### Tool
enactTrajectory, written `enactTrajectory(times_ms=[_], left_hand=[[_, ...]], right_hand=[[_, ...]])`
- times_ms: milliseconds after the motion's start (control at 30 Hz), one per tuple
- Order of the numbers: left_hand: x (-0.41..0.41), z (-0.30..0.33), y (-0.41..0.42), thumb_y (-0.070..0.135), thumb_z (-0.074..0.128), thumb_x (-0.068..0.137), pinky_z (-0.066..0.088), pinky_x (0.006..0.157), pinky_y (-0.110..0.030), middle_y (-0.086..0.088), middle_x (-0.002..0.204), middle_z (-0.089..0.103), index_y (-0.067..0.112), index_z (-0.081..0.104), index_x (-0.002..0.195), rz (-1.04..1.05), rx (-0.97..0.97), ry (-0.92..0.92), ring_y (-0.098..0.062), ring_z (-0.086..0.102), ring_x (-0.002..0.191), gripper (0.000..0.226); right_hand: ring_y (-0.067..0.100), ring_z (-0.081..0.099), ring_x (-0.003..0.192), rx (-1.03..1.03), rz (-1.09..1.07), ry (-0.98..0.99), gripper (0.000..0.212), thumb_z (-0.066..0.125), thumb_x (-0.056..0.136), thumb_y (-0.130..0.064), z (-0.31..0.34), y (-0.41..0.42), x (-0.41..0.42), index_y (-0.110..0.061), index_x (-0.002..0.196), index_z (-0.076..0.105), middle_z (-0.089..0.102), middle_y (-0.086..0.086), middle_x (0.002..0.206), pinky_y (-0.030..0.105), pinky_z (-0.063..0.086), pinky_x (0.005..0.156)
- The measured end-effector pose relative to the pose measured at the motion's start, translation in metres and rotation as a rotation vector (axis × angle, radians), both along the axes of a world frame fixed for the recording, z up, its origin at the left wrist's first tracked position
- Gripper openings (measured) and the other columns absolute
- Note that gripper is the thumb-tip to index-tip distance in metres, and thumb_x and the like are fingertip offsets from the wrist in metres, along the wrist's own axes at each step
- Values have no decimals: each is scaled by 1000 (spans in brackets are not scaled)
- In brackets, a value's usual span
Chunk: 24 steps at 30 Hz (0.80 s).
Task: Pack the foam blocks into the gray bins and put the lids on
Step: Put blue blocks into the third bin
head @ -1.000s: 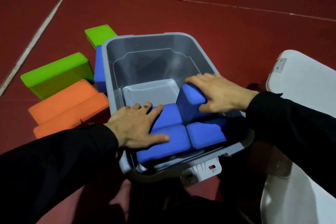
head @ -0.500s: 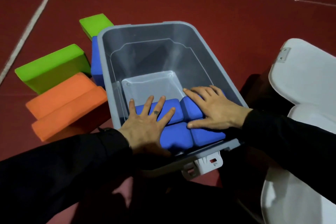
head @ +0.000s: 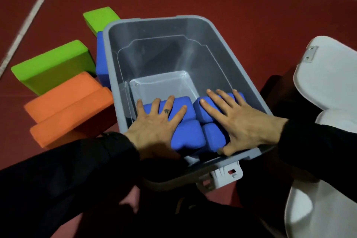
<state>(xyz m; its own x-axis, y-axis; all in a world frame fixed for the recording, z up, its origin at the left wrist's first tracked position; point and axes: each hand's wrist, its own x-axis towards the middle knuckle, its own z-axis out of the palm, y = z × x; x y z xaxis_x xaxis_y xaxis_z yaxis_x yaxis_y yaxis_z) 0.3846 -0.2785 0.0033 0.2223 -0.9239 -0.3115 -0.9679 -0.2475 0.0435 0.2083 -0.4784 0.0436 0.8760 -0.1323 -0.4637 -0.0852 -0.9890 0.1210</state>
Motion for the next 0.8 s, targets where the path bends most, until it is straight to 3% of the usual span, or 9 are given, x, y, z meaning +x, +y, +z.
enactTrajectory(times_ms=[100,233,367,500,567,667,800], left_hand=[[1,-1,0,96,44,64,10,115,-70,-20,166,-10,26,-16,156,-21,-44,-51,-49,12,146,130],[0,2,4,89,54,66,15,114,-69,-22,165,-9,28,-12,157,-49,-43,-69,-50,11,146,128],[0,6,2,90,56,66,5,114,-74,-16,166,-19,34,-18,156,-7,27,-25,-48,-4,151,129],[3,12,-2,89,55,60,19,112,-70,-17,167,-2,32,-7,157,7,-45,-34,-46,15,146,129],[2,13,-2,87,56,56,22,111,-68,-18,165,4,29,-4,157,-8,-50,-59,-46,20,143,131],[10,21,-4,83,58,53,25,110,-66,-18,163,11,26,1,158,-18,-86,-90,-45,26,139,132],[36,28,-10,82,62,55,30,108,-65,-19,162,11,22,2,159,-13,-82,-166,-45,26,138,135]], right_hand=[[35,-26,153,3,-29,101,152,62,54,-92,-2,-9,19,-33,149,-40,-40,7,162,73,-3,118],[36,-8,157,62,19,-22,138,63,61,-77,-16,-17,35,-31,160,-20,-15,11,170,72,3,119],[31,-10,158,105,35,-76,135,57,65,-93,-21,-23,33,-33,160,-19,-14,7,171,66,-2,122],[31,-12,157,91,18,-37,143,54,57,-101,-14,-22,35,-38,156,-27,-21,6,170,65,-1,122],[35,-1,156,61,26,-13,146,59,54,-98,-8,-21,42,-40,155,-29,-14,11,170,61,6,123],[36,27,146,17,78,-41,144,64,55,-93,2,-23,56,-37,159,-18,13,18,165,50,24,121],[33,28,146,52,58,-107,143,69,54,-88,2,-25,76,-35,161,-11,18,13,164,46,23,122]])
